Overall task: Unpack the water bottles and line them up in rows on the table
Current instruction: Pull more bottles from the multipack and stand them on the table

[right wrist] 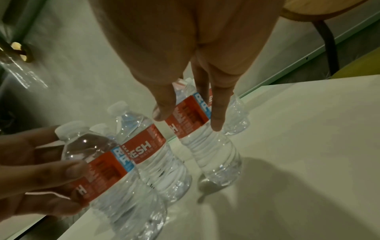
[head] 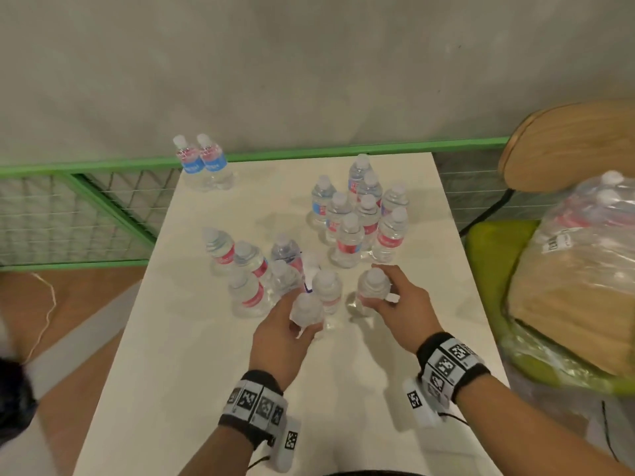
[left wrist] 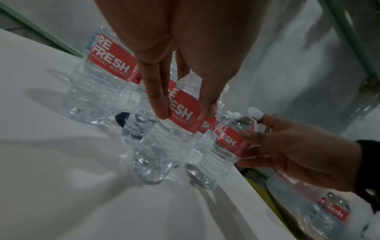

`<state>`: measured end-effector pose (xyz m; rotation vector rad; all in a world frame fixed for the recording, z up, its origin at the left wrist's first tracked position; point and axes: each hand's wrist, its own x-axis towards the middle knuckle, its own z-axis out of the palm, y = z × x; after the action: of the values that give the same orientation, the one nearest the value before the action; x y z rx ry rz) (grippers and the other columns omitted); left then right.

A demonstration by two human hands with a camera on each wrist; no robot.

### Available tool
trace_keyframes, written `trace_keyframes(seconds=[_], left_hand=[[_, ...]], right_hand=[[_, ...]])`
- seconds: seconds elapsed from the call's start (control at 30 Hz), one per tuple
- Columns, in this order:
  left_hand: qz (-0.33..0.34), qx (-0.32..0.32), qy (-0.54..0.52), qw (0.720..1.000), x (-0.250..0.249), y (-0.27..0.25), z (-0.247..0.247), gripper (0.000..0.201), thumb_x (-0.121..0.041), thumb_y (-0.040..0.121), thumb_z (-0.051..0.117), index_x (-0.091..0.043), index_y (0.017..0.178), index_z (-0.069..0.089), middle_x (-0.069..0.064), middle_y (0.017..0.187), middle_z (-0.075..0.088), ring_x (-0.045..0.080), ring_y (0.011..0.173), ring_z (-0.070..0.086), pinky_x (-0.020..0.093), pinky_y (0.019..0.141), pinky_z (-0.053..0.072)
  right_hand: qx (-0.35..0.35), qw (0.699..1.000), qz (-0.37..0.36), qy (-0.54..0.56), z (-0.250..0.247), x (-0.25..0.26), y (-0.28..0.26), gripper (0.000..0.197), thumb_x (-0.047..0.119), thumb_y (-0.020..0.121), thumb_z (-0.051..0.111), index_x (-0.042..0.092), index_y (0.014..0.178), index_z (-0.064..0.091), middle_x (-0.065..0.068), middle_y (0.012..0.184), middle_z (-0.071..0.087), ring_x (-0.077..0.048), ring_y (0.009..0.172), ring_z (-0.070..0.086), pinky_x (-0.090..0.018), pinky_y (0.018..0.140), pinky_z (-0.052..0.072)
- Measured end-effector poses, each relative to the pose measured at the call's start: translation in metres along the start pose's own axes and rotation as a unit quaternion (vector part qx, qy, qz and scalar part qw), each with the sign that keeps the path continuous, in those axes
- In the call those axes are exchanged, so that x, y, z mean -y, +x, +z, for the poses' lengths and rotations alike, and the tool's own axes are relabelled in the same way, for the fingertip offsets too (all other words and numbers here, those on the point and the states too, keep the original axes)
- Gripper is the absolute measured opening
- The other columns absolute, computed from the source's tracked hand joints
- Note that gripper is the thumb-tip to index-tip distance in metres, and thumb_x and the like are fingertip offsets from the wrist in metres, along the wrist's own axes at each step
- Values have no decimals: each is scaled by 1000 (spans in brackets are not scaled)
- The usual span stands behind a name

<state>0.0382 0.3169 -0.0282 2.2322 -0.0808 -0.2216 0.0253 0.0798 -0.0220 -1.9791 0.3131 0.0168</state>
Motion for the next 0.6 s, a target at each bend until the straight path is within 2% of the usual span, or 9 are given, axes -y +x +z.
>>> trace_keyframes(seconds=[0.07, 0.2, 0.27, 0.4, 0.53, 0.6], left_hand=[[11, -2, 3, 1000, -1, 10, 1, 50, -43, 77, 76, -45, 120, 50, -23, 100, 66, 1, 78, 65, 30, 77, 56], [25, -1, 7, 1000, -7, 26, 7, 50, -37, 80, 74, -40, 123, 48, -16, 106, 65, 7, 82, 63, 26, 77, 53], [32, -1, 21, 999, -9, 33, 10, 50, -34, 82, 73, -37, 124, 47, -13, 108, 65, 9, 84, 62, 21, 74, 48], [52, 5, 32, 998, -15, 40, 15, 48, -23, 84, 70, -30, 125, 46, -7, 114, 63, 16, 99, 61, 25, 78, 46], [55, 5, 32, 998, -18, 44, 17, 48, -25, 86, 68, -29, 127, 45, -5, 116, 62, 19, 98, 62, 23, 75, 43], [60, 1, 34, 998, -18, 44, 18, 49, -26, 86, 68, -29, 128, 44, -5, 117, 62, 18, 97, 62, 22, 75, 42]], right_hand=[[-2, 1000, -6, -5, 8, 6, 13, 50, 19, 82, 75, 44, 119, 53, 22, 101, 64, 4, 95, 59, -5, 77, 44], [-15, 1000, -12, -10, 16, 15, 34, 50, 18, 81, 75, 42, 120, 53, 16, 101, 65, -6, 94, 61, -15, 78, 45], [-28, 999, -16, -12, 19, 16, 43, 51, 18, 81, 75, 41, 121, 54, 18, 99, 64, -7, 93, 60, -15, 77, 44], [-38, 999, -16, -15, 21, 15, 54, 51, 20, 81, 75, 42, 121, 53, 17, 101, 64, -10, 95, 60, -23, 82, 47], [-30, 999, -12, -13, 20, 14, 56, 52, 24, 81, 75, 48, 120, 51, 18, 104, 64, -7, 97, 61, -23, 82, 46], [-29, 999, -11, -10, 20, 14, 54, 54, 24, 80, 76, 46, 122, 51, 18, 105, 64, -8, 99, 61, -22, 83, 46]])
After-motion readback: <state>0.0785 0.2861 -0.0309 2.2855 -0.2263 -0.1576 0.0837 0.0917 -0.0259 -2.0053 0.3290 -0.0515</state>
